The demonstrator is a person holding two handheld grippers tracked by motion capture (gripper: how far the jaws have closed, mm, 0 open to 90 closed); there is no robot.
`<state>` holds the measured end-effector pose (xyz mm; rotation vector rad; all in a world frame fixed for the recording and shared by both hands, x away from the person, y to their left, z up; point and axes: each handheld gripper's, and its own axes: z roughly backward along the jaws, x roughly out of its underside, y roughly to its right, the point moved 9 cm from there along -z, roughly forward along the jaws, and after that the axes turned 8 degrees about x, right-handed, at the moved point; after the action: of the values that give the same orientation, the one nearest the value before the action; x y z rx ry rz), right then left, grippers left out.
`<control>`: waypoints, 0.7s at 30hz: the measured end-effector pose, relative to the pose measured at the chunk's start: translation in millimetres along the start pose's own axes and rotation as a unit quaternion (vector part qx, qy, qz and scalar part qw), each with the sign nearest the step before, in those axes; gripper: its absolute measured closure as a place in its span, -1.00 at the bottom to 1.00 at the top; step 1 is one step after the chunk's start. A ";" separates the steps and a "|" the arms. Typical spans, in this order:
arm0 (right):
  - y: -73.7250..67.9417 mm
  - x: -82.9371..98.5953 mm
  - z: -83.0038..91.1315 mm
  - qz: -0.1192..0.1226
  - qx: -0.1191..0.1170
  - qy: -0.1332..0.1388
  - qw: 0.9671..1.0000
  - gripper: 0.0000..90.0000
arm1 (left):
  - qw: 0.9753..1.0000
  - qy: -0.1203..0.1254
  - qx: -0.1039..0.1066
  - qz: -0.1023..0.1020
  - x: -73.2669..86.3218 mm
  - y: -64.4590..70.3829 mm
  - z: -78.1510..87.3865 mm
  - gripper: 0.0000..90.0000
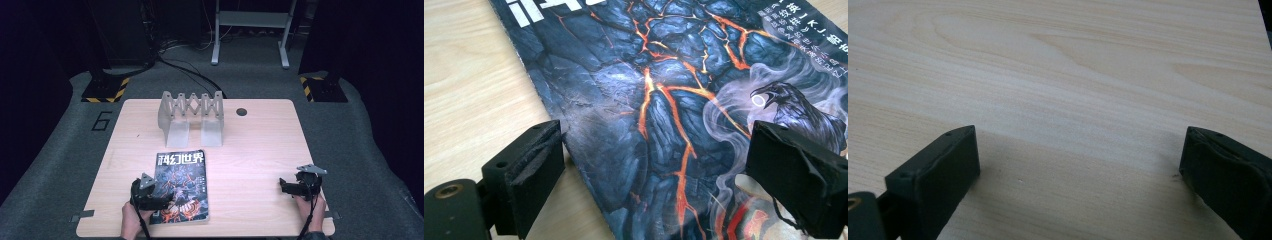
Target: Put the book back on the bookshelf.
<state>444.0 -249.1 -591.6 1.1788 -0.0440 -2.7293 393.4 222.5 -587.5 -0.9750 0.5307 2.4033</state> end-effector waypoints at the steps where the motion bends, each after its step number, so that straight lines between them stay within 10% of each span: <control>1: 0.0 0.0 0.0 0.000 0.000 0.000 1.000 -0.96 | 1.000 -0.002 0.005 0.000 -1.0 2.9 -1.7 -0.81; 21: -0.1 -0.1 -0.1 -0.001 0.000 0.000 1.000 -0.96 | 1.000 0.002 0.015 -0.013 -16.4 31.4 -25.5 -0.81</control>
<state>444.1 -249.0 -591.6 1.1800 -0.0441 -2.7306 399.4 179.3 -587.5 -0.9686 0.5513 2.3639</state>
